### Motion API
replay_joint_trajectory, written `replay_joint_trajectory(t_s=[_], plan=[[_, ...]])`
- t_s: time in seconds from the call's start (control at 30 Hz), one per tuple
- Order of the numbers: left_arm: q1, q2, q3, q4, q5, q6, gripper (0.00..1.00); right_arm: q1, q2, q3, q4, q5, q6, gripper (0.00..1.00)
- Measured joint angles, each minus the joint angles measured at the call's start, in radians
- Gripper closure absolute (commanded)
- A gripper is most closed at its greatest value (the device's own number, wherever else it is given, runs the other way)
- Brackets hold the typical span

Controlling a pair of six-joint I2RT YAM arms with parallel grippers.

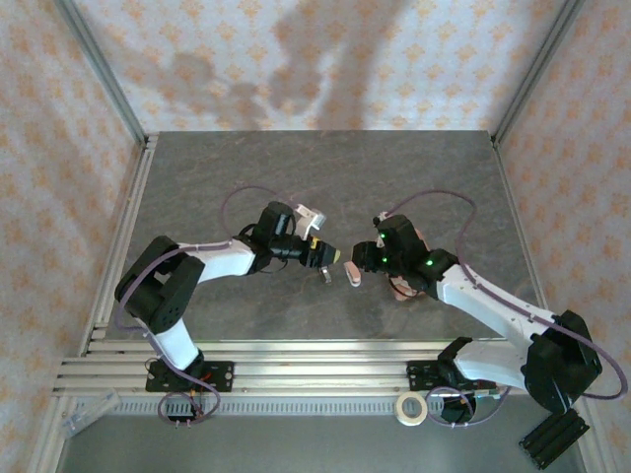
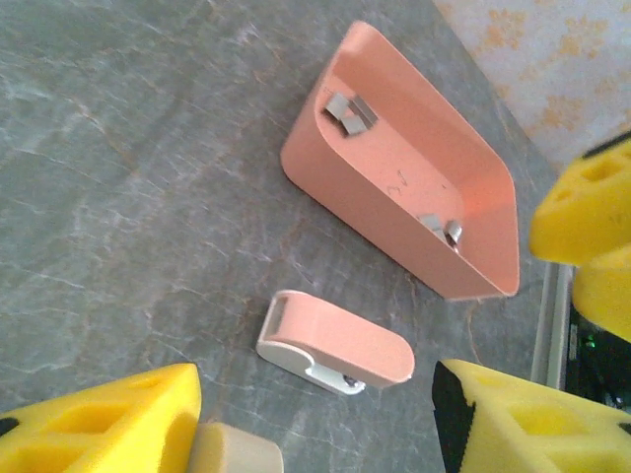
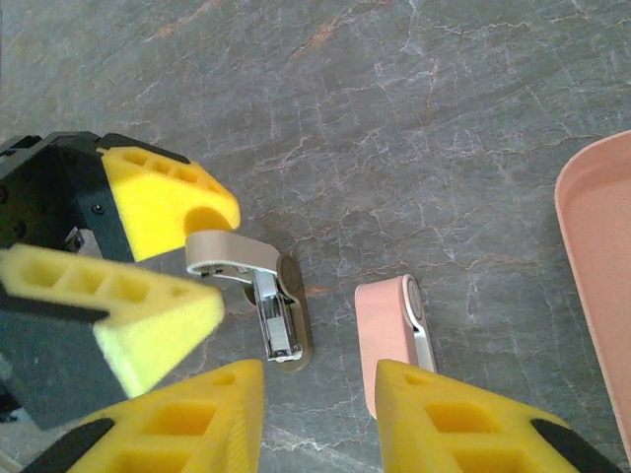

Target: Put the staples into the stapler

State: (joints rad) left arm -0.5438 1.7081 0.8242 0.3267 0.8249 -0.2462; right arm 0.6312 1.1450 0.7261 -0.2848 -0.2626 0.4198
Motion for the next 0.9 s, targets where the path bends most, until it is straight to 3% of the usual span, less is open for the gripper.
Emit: replay_joint_trajectory(t_s=[0.27, 0.43, 0.67, 0.9], plan=[[-0.05, -0.003, -0.002, -0.089, 0.04, 0.062, 0.36, 0.0, 0.0, 0.0, -0.008, 0.0, 0.0, 0.66], [-0.051, -0.097, -0.08, -0.1, 0.003, 0.043, 0.33, 0.0, 0.008, 0.007, -0.031, -0.004, 0.0, 0.66], [0.067, -0.33, -0.3, 0.054, -0.183, -0.142, 0.33, 0.09, 0.144, 0.13, -0.083, 0.014, -0.011, 0.7], [0.095, -0.469, -0.361, 0.027, -0.317, -0.176, 0.32, 0.177, 0.349, 0.274, -0.111, 0.039, -0.036, 0.78]])
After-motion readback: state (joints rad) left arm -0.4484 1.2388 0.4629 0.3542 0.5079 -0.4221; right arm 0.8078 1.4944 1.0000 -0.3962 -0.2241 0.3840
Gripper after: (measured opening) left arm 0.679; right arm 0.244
